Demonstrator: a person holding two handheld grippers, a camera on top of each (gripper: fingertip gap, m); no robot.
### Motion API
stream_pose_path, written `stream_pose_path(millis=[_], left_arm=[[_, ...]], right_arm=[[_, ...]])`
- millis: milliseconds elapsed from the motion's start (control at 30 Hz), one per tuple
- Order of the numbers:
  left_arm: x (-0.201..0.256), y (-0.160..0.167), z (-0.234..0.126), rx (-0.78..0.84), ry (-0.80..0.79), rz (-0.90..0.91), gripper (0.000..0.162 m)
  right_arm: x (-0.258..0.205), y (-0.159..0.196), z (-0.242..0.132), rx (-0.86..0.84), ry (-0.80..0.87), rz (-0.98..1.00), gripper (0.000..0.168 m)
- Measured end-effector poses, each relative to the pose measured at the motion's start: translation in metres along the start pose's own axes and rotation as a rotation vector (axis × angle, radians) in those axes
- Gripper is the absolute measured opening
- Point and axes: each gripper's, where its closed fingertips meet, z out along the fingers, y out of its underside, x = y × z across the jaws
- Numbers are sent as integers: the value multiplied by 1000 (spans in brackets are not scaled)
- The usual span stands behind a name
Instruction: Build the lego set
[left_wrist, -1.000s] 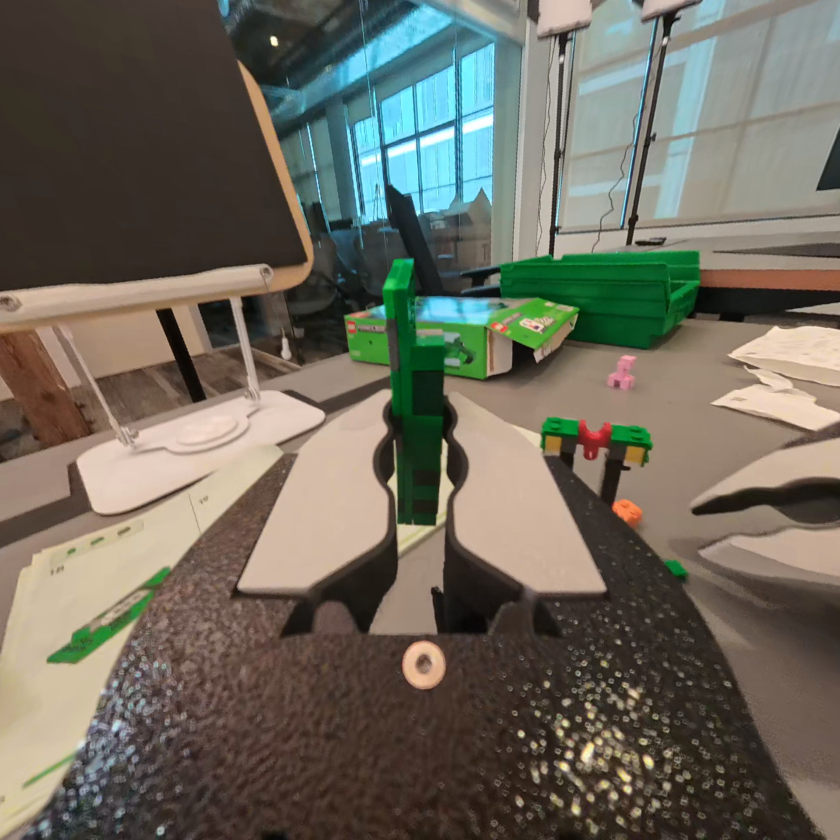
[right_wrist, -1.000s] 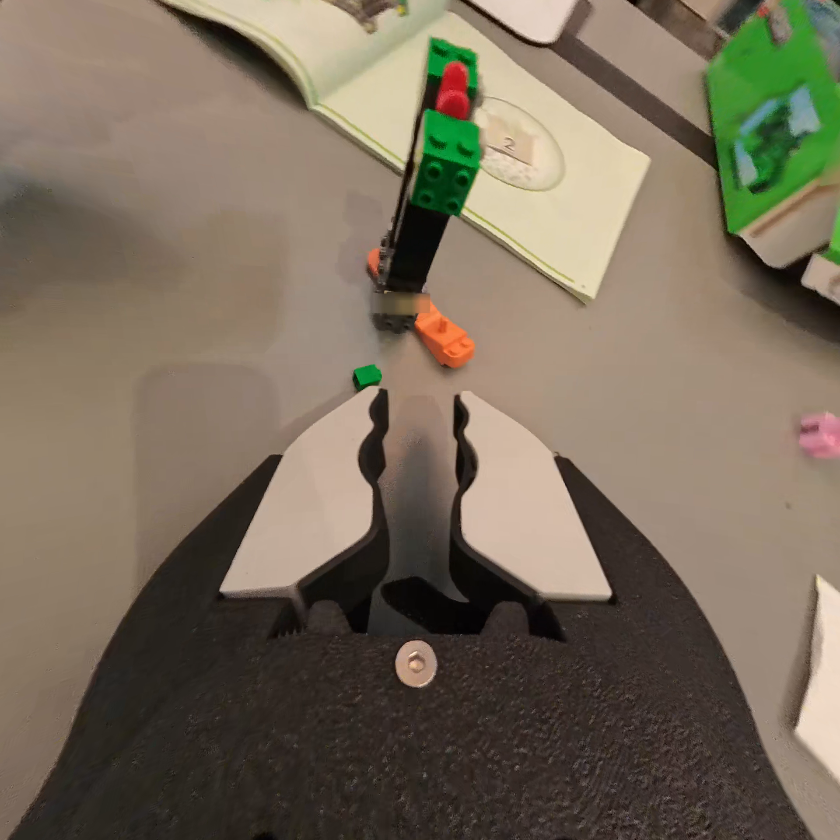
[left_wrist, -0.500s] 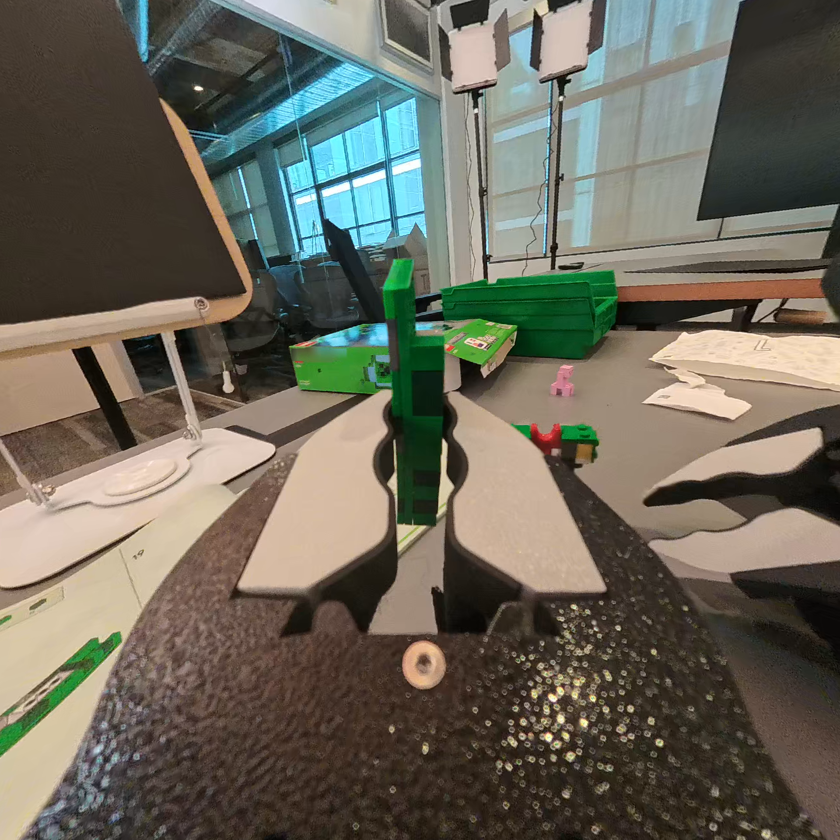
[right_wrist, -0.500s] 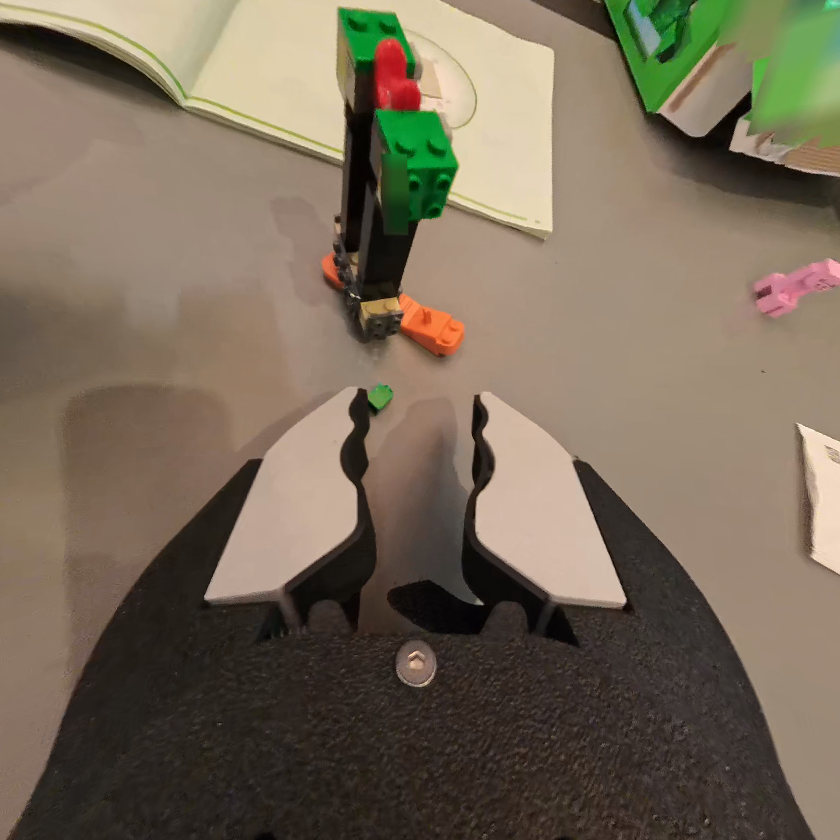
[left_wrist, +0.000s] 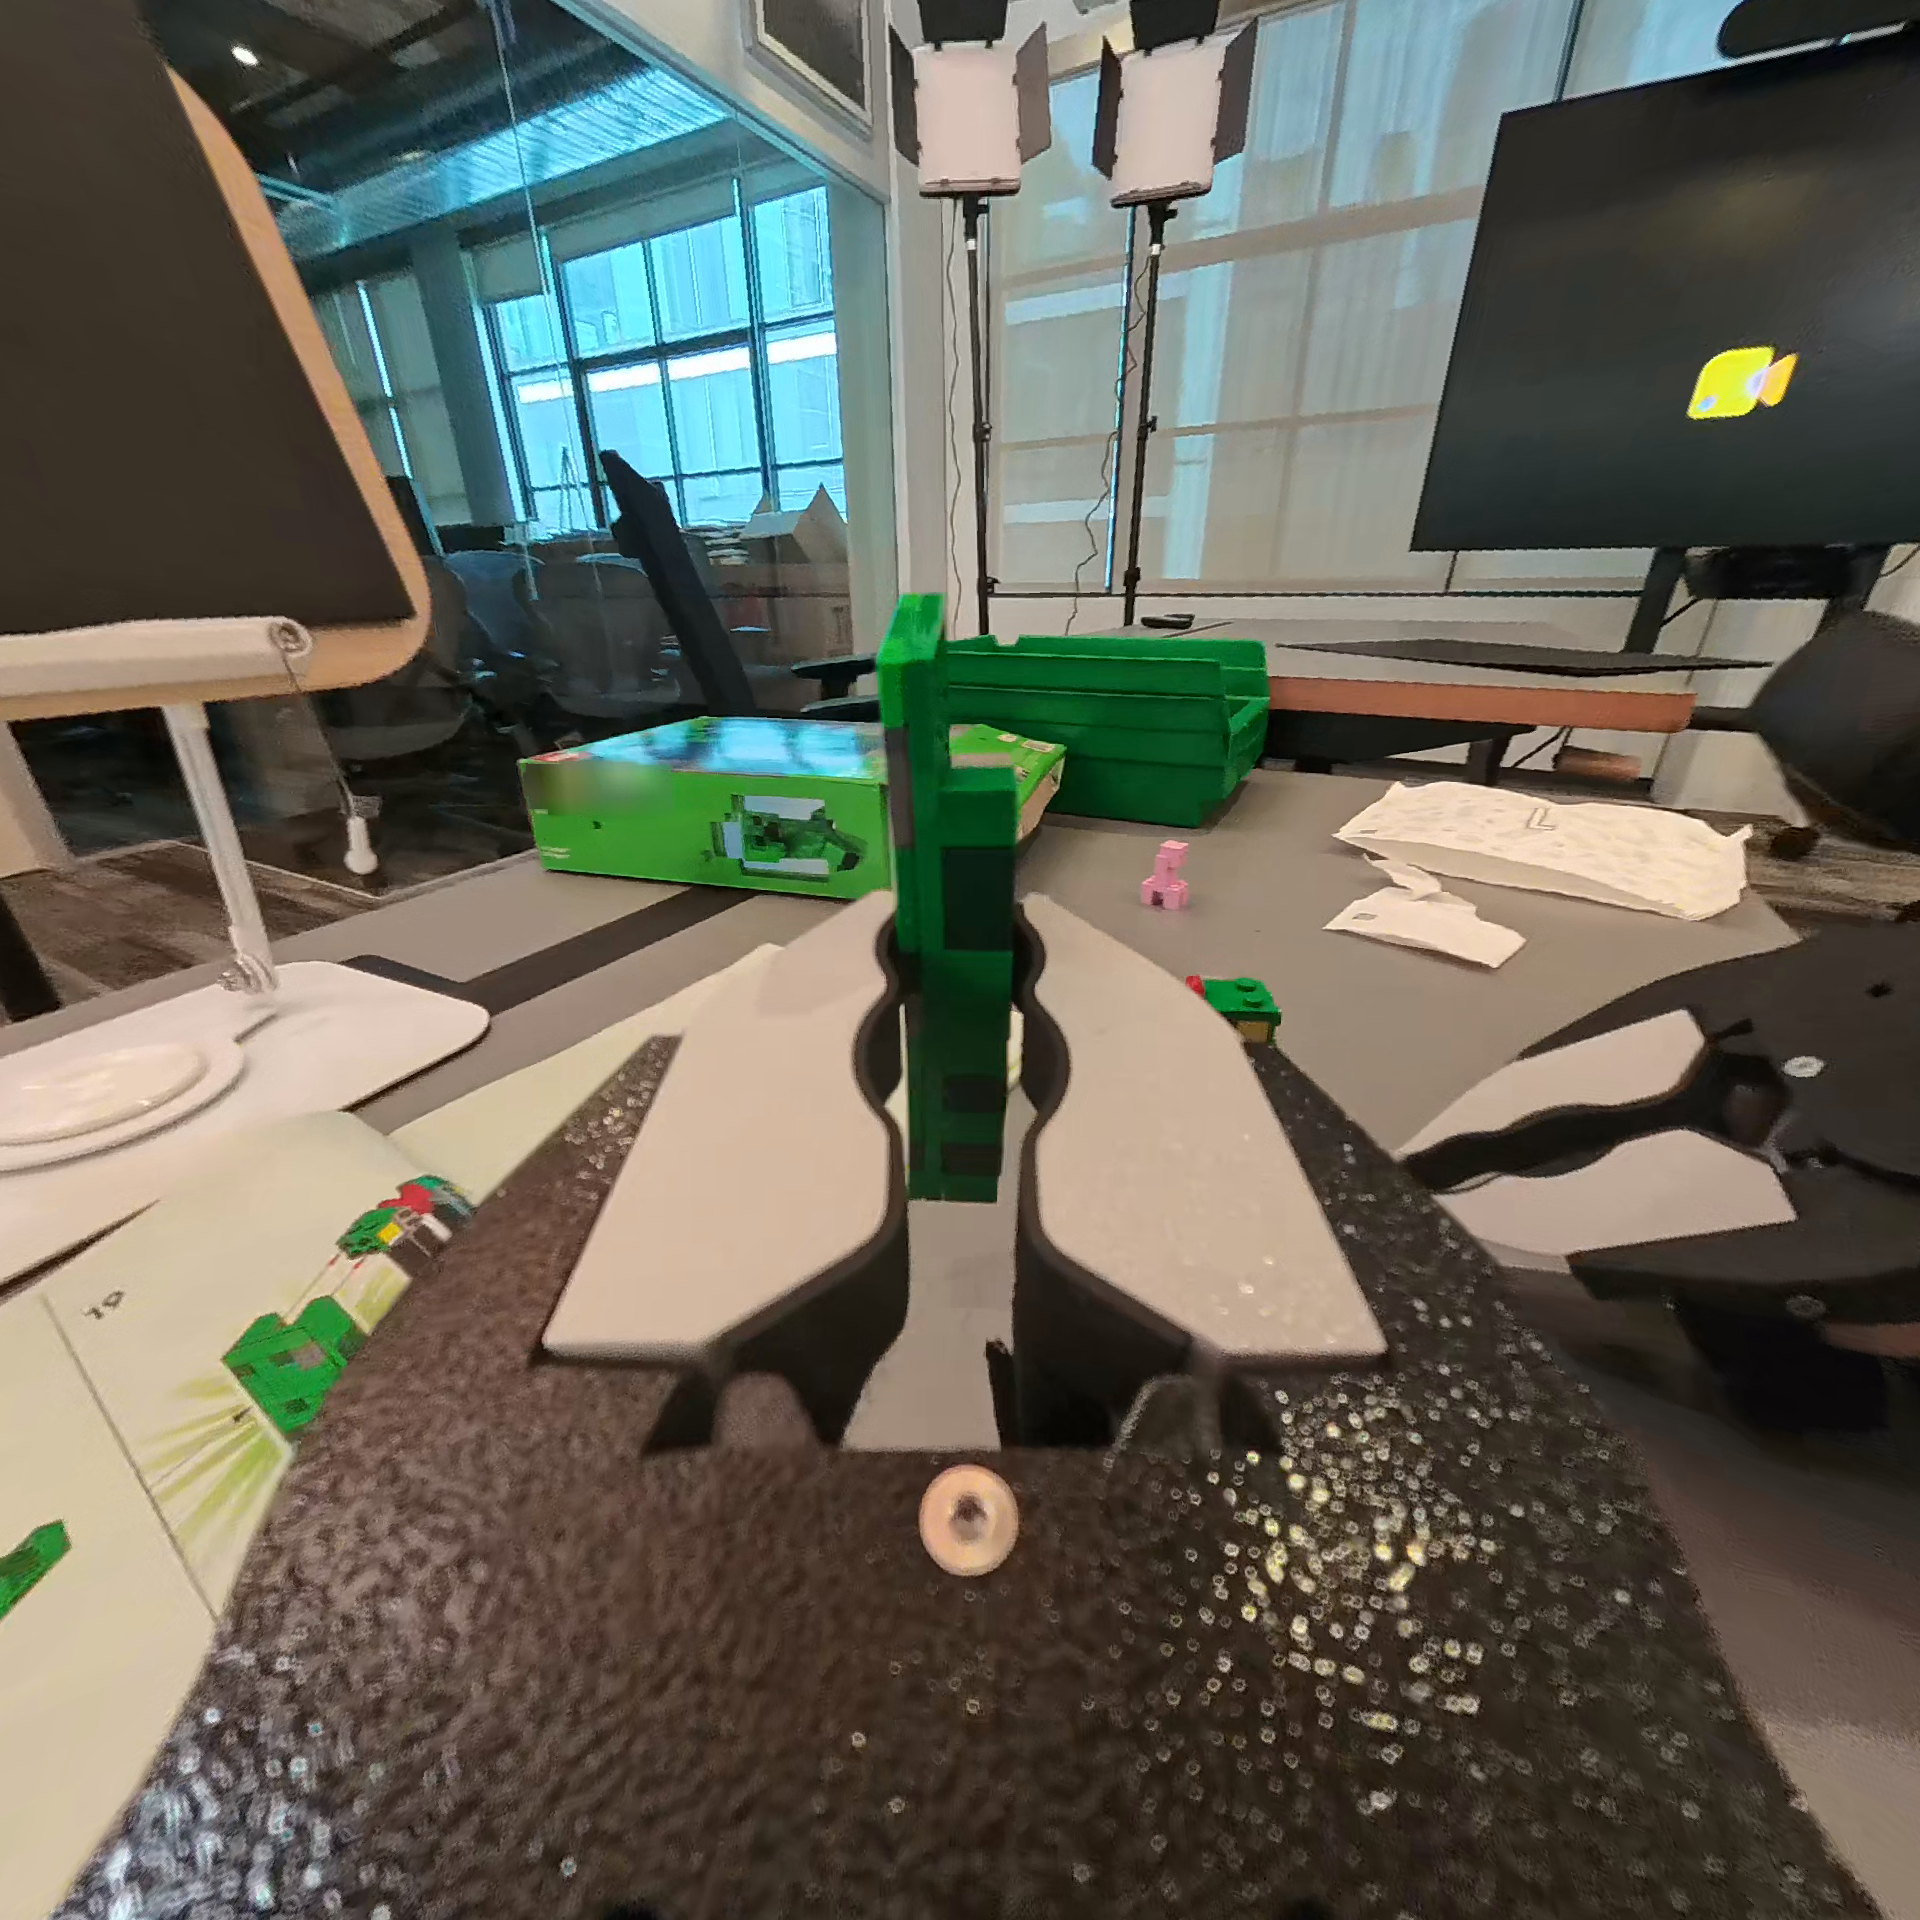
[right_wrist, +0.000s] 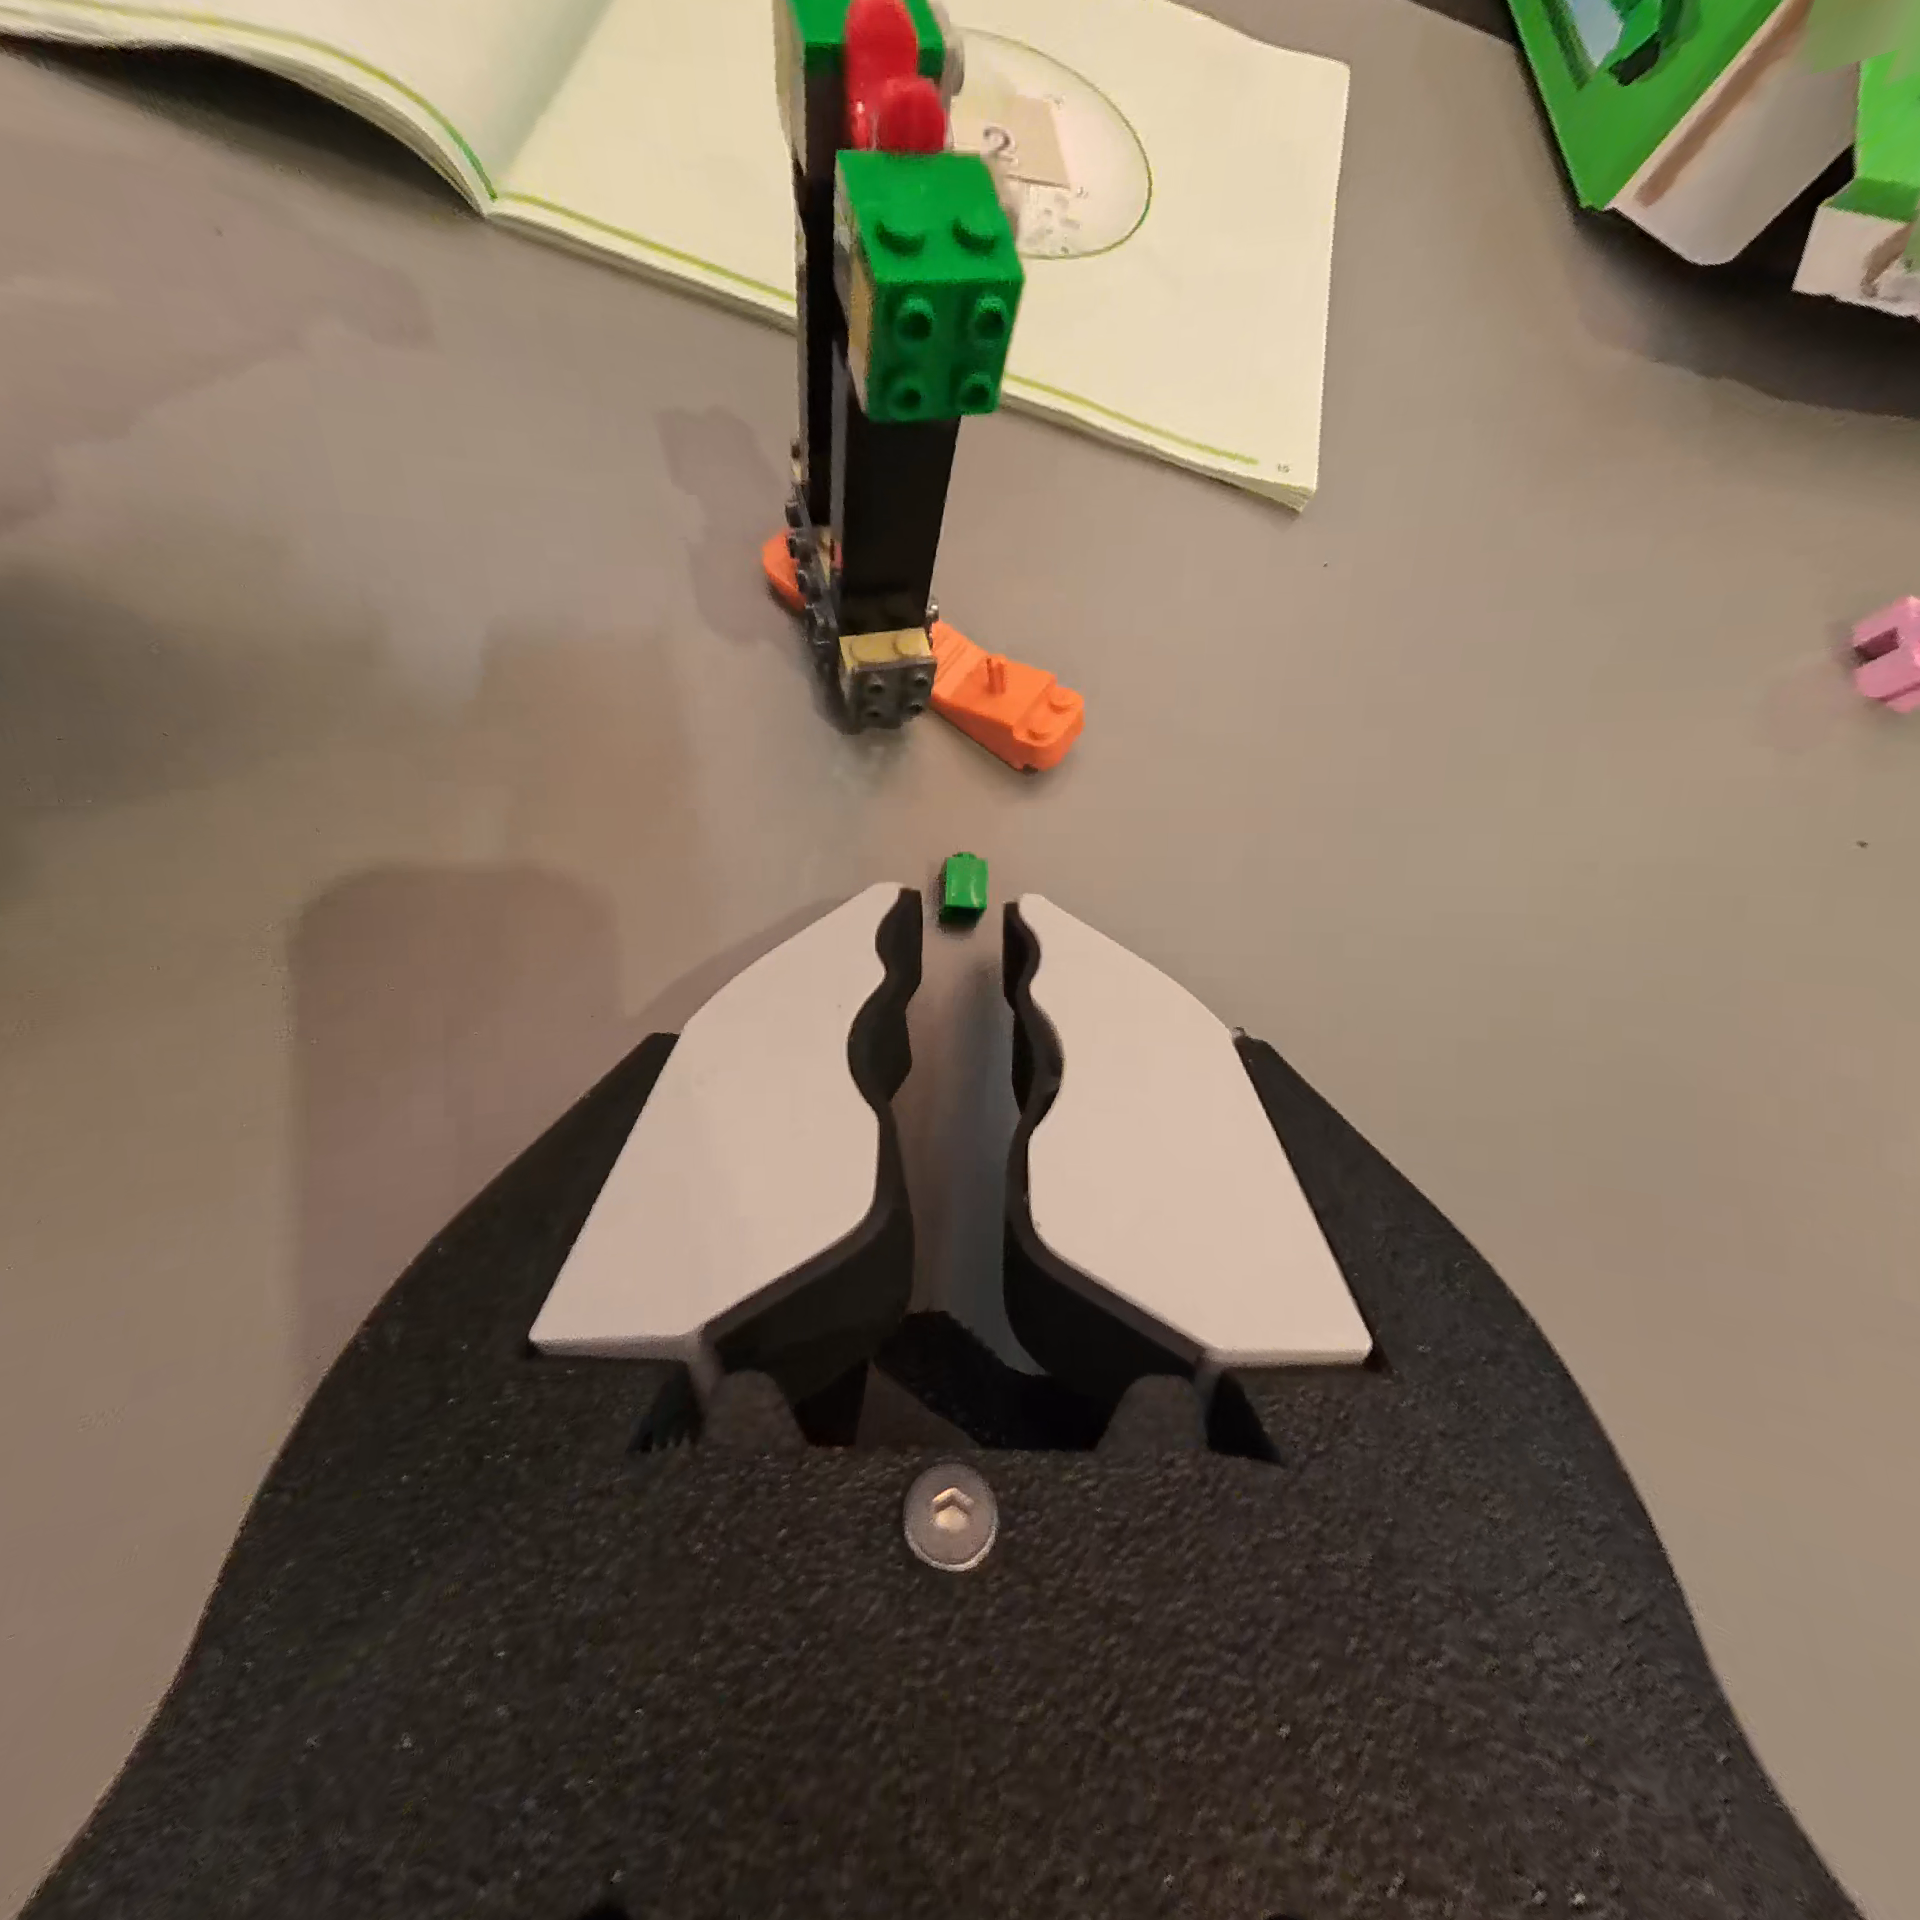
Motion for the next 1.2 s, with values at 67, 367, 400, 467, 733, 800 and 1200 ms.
stream_pose_path(millis=[67,367,400,467,733,800,1200], left_arm=[[1,3,1,-13,21,-17,17],[11,8,5,-44,83,-14,17],[11,9,5,-46,87,-14,17],[12,9,5,-50,95,-20,17],[20,16,9,-90,171,-61,17],[24,17,10,-99,187,-50,17],[42,21,13,-127,215,45,17]], right_arm=[[-1,-1,2,1,-14,-1,12],[1,1,5,-45,-39,23,13],[-1,1,6,-53,-56,33,9],[-1,2,7,-59,-64,42,8],[-3,-76,-53,190,-64,-23,7],[-14,-105,-67,238,-127,-32,7],[-32,-145,-63,185,-159,-122,7]])
